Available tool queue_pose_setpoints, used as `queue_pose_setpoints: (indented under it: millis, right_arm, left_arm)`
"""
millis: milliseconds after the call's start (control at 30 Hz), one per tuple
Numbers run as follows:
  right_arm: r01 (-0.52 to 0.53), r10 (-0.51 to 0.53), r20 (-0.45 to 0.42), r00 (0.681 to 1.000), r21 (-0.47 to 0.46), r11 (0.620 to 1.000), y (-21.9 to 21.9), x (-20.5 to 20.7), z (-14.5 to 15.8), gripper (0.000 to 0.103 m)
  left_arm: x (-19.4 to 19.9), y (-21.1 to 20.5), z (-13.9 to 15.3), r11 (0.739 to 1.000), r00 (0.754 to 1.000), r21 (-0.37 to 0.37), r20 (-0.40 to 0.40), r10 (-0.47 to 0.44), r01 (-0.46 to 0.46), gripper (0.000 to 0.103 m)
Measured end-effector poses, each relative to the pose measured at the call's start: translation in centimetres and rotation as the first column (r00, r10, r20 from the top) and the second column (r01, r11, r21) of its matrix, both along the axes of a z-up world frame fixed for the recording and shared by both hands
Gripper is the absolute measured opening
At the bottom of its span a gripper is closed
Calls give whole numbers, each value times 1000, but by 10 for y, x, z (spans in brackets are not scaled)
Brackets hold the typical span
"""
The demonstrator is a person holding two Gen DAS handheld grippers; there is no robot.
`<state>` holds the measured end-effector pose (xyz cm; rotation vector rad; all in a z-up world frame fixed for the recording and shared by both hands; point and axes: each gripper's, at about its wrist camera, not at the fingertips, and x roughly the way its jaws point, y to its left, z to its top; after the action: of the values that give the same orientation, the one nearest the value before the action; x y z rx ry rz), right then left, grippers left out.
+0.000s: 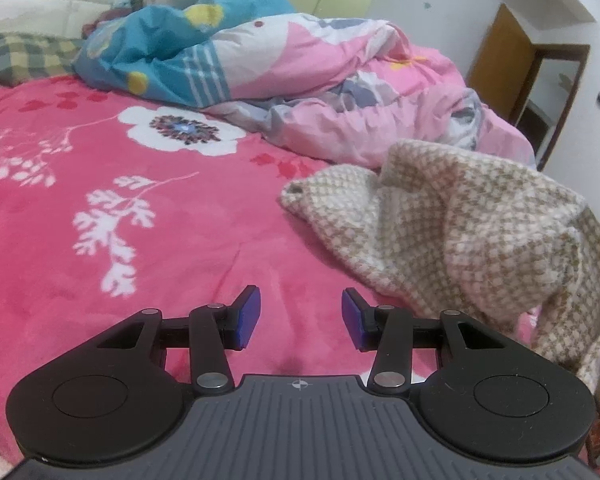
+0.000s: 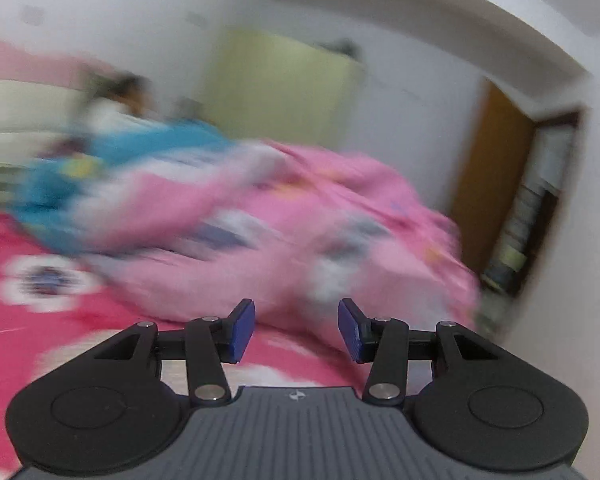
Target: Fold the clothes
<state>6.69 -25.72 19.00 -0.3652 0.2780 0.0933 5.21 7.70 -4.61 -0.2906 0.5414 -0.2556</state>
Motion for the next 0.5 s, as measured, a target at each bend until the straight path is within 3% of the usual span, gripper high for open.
queue_pose_setpoints:
  millis: [67, 133, 233, 300, 367, 400, 467, 500]
  right_arm:
    - [-143, 140, -64, 988, -36, 989, 32, -35, -29, 47]
    - [-247, 238, -175, 955, -31, 969, 56, -55, -65, 45]
    - [-395, 372, -334, 866, -1, 919, 93, -85, -120, 37]
    - [-386, 349, -440, 827, 6, 922, 102, -79, -155, 30]
    - [-313, 262, -475, 840, -31, 949, 92, -52, -174, 23]
    - [-263, 214, -458, 863, -45, 964, 82, -38, -175, 22]
    - [-131, 109, -372, 922, -35, 991, 51, 4, -158, 0]
    - [-67, 63, -339, 939, 1, 998, 35, 22, -150, 0]
  left_arm:
    - [-2, -6, 1, 1000, 1000, 22, 13, -17, 17, 45]
    - [-3, -13, 2, 998, 999, 51, 20, -38, 37, 45]
    - [-5, -22, 4, 992, 997, 100, 27, -78, 75, 45]
    - [-6, -28, 6, 986, 994, 132, 32, -108, 103, 45]
    - [-6, -38, 9, 976, 988, 171, 43, -148, 138, 48]
    - [-6, -44, 11, 969, 984, 190, 51, -170, 157, 52]
    - [-4, -57, 14, 952, 973, 233, 67, -220, 199, 56]
    - [-3, -65, 15, 941, 965, 255, 76, -250, 223, 58]
